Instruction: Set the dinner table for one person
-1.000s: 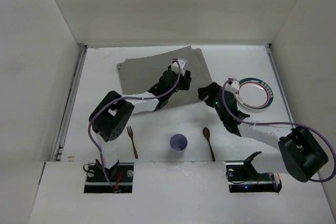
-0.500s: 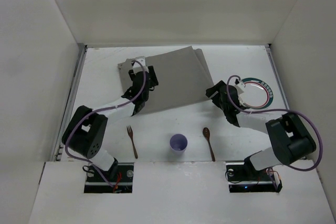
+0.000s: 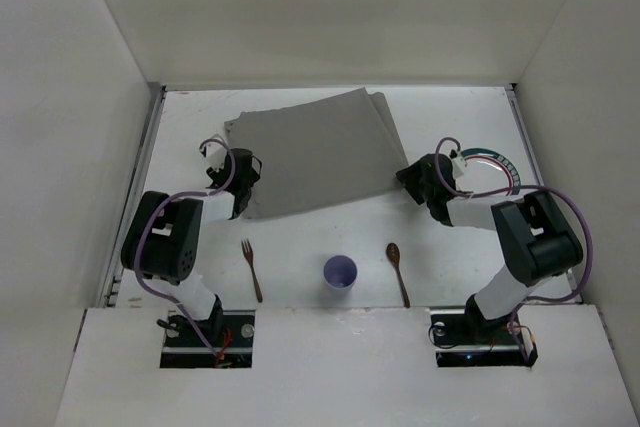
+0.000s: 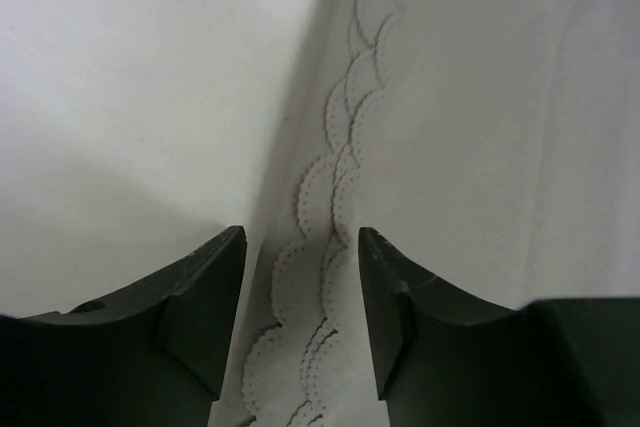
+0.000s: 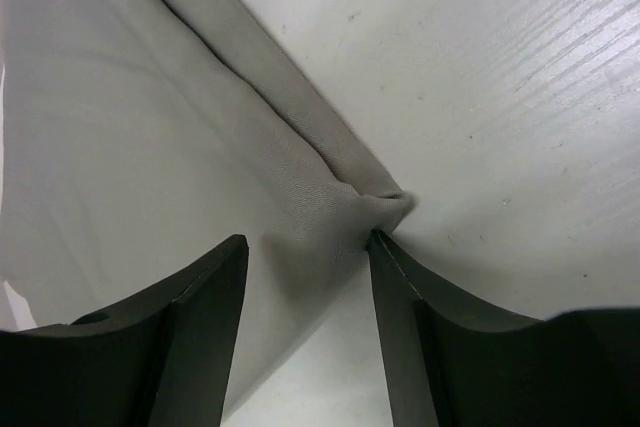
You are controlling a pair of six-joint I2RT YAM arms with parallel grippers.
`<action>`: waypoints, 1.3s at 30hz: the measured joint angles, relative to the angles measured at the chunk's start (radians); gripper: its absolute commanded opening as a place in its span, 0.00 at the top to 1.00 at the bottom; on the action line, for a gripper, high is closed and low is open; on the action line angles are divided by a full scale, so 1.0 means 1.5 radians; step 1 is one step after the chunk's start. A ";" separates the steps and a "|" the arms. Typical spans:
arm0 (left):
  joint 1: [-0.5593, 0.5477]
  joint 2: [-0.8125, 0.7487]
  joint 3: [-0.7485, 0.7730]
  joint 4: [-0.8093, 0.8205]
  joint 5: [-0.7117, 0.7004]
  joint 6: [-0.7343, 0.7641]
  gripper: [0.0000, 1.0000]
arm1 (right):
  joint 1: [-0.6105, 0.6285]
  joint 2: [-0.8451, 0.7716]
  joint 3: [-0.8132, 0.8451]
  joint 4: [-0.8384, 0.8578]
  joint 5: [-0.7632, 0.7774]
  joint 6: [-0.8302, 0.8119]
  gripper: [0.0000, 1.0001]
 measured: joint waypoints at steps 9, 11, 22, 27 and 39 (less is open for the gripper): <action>0.024 0.107 0.057 0.056 0.046 -0.045 0.85 | -0.019 0.039 0.021 0.004 -0.037 0.036 0.91; 0.030 0.129 0.078 0.067 0.058 -0.054 0.87 | -0.019 0.027 0.009 0.013 -0.040 0.041 0.92; 0.006 0.234 0.219 0.056 0.097 -0.070 0.87 | -0.029 -0.094 -0.107 0.018 -0.041 0.044 0.89; 0.000 0.233 0.220 0.055 0.098 -0.072 0.67 | -0.032 -0.123 -0.125 0.017 -0.038 0.043 0.52; -0.027 -0.012 0.120 -0.009 0.029 -0.021 0.49 | 0.011 -0.257 -0.123 0.013 0.000 -0.033 0.14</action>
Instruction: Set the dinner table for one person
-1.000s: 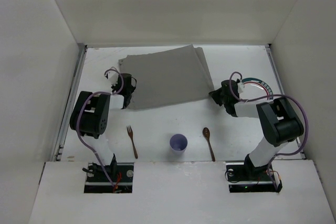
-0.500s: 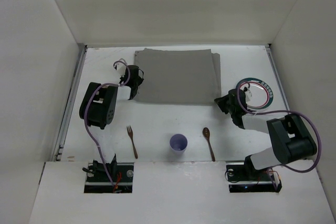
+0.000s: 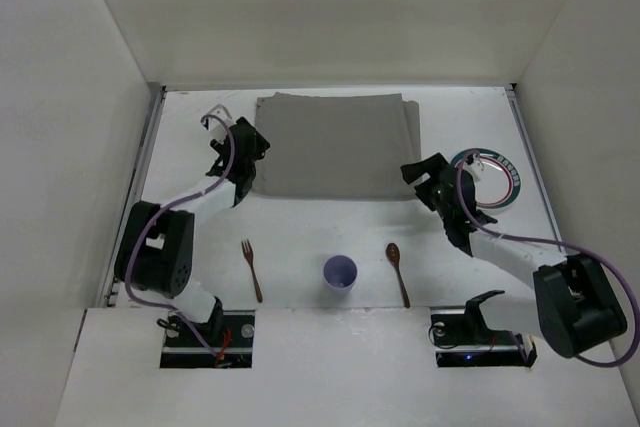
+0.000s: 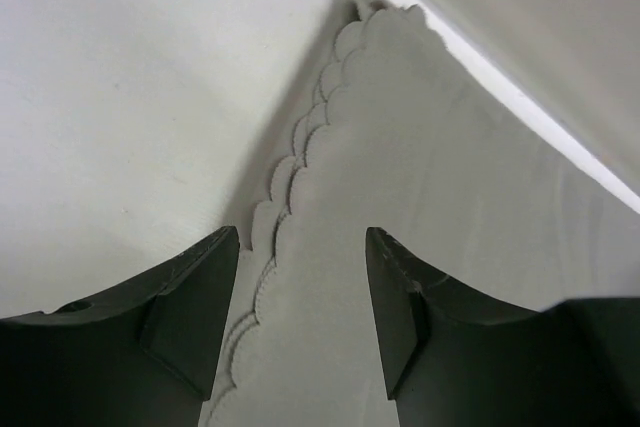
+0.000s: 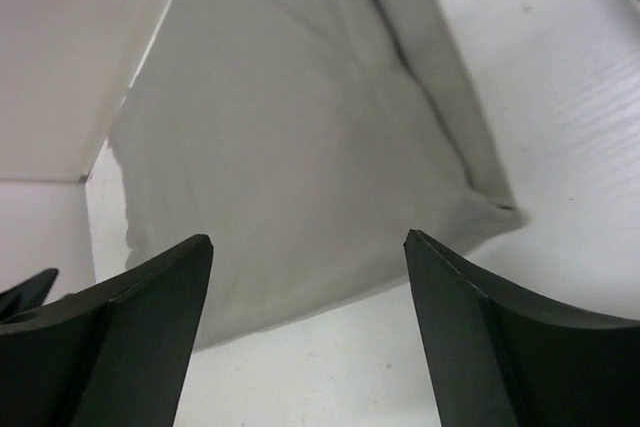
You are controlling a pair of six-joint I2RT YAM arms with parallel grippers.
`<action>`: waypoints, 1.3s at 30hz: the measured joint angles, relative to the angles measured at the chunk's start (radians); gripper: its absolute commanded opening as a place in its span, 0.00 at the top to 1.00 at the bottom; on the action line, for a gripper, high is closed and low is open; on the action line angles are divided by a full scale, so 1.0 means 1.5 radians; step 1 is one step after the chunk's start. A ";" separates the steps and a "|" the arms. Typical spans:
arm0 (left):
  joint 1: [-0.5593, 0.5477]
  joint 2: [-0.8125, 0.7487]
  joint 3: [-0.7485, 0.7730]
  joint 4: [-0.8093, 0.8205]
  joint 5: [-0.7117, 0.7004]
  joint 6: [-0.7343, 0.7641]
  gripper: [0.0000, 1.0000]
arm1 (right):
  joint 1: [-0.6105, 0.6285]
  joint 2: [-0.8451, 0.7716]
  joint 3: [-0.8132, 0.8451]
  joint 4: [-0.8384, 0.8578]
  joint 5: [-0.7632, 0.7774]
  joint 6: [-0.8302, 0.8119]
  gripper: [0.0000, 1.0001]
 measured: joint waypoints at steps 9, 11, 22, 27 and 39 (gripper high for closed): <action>-0.069 -0.209 -0.149 -0.146 -0.057 0.026 0.60 | 0.077 -0.053 -0.014 0.008 0.048 -0.079 0.48; -0.085 -0.260 -0.172 -0.216 -0.060 0.021 0.75 | 0.082 -0.054 -0.023 0.014 0.050 -0.092 0.66; -0.227 -0.455 -0.225 -0.525 -0.076 -0.100 0.96 | 0.103 -0.054 -0.025 0.020 0.050 -0.128 0.87; -0.255 -0.462 -0.238 -0.569 -0.088 -0.134 0.91 | 0.104 -0.050 -0.025 0.020 0.048 -0.138 0.89; -0.298 -0.384 -0.240 -0.327 -0.094 -0.117 0.70 | 0.161 -0.068 0.001 -0.045 0.063 -0.173 0.80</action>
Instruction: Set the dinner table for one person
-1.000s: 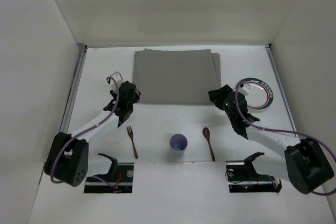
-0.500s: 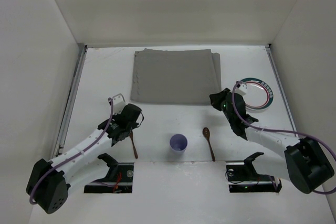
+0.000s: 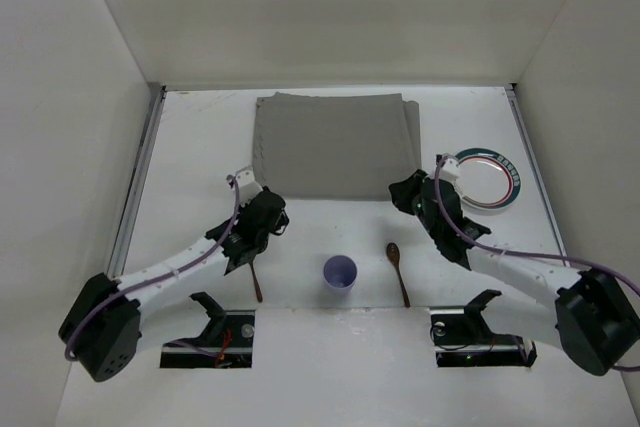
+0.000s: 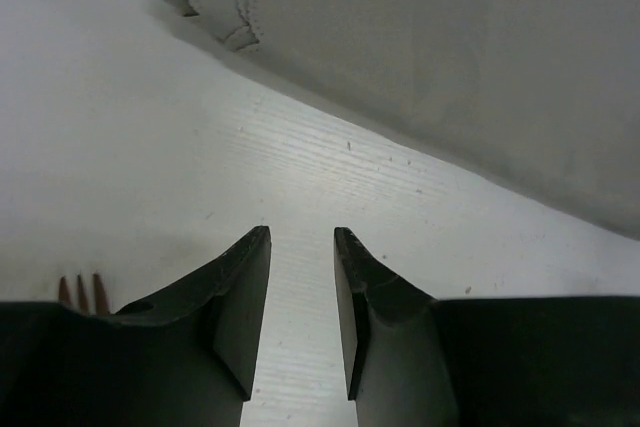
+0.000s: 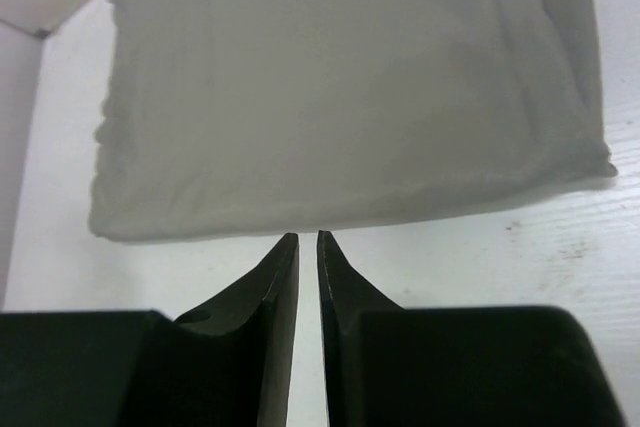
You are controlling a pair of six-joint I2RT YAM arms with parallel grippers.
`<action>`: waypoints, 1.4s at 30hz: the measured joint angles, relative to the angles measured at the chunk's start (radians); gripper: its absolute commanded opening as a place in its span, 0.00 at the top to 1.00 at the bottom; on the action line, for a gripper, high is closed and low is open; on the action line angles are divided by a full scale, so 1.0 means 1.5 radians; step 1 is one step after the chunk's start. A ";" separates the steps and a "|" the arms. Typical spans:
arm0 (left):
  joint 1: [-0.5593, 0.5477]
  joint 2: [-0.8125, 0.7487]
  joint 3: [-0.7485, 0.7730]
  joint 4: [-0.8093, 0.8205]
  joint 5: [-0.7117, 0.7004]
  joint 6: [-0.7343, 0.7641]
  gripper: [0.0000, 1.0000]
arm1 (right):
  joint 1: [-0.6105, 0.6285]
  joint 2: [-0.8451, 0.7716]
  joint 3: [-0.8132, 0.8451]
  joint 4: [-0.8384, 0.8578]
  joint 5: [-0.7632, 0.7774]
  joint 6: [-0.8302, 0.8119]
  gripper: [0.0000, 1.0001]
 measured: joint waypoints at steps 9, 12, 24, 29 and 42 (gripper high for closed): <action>0.016 0.171 0.013 0.244 0.083 0.095 0.65 | -0.088 -0.139 -0.009 -0.104 0.051 0.056 0.50; 0.020 0.190 0.013 0.308 0.110 0.111 0.63 | -0.182 -0.140 -0.014 -0.123 0.026 0.089 0.38; 0.029 0.195 -0.076 0.500 0.183 0.128 0.52 | -0.455 -0.107 -0.066 -0.144 0.018 0.178 0.34; 0.041 0.195 -0.087 0.535 0.194 0.125 0.46 | -0.518 -0.064 -0.093 -0.145 0.022 0.193 0.36; 0.068 0.190 -0.099 0.555 0.206 0.108 0.44 | -0.599 0.119 -0.052 -0.045 -0.067 0.213 0.68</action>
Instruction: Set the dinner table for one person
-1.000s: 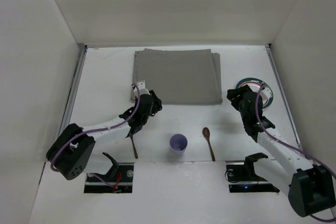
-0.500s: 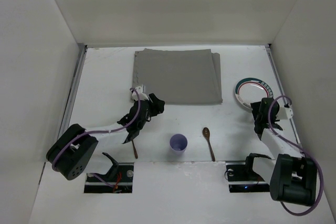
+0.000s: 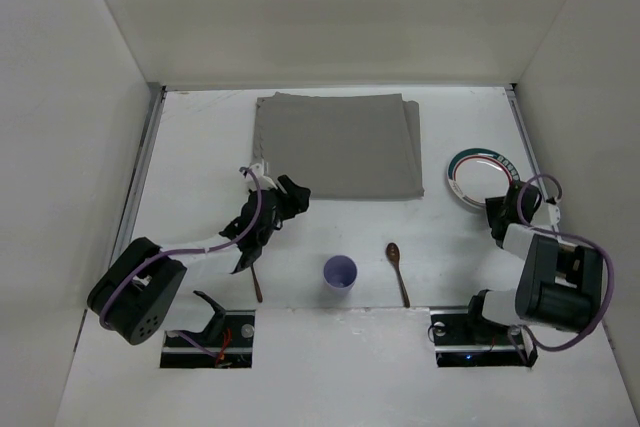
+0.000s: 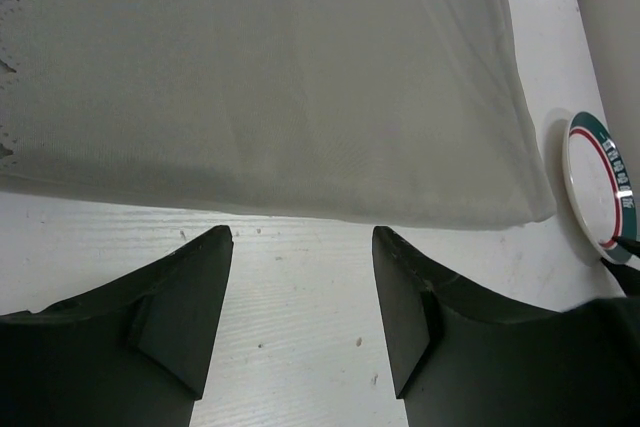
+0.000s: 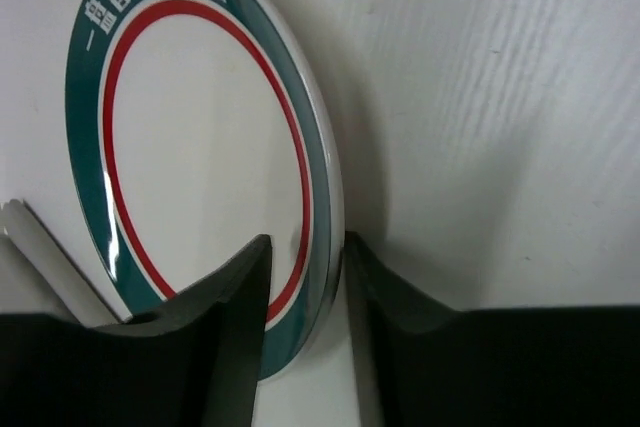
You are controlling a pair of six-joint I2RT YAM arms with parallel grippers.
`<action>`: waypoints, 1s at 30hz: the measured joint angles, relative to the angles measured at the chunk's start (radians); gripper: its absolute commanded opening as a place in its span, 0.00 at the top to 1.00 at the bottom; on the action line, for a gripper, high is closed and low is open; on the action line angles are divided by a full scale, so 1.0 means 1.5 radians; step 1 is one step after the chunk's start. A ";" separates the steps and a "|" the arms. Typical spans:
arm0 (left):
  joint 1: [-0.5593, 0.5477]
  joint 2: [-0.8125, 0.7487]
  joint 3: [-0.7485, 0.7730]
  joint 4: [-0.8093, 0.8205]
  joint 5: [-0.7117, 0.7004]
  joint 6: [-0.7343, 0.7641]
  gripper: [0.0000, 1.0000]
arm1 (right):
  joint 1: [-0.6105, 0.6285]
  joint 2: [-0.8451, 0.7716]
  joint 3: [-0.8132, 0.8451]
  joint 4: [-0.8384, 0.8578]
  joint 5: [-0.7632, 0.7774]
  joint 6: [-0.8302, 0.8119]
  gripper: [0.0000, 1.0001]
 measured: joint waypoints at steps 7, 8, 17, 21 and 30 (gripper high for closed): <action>0.012 -0.001 -0.005 0.002 0.001 -0.007 0.44 | -0.021 0.024 -0.001 0.080 -0.056 0.050 0.94; 0.014 -0.001 -0.005 0.003 0.001 -0.009 0.44 | -0.021 0.008 -0.004 0.077 -0.056 0.050 0.94; 0.050 -0.006 -0.027 0.010 0.002 -0.036 0.44 | 0.079 -0.223 0.002 0.007 -0.026 0.026 0.93; 0.066 -0.014 -0.036 0.011 0.001 -0.047 0.44 | 0.239 -0.176 0.077 0.026 -0.025 0.014 0.93; 0.080 -0.042 -0.051 0.019 0.001 -0.059 0.44 | 0.455 0.223 0.354 0.094 -0.094 0.010 0.93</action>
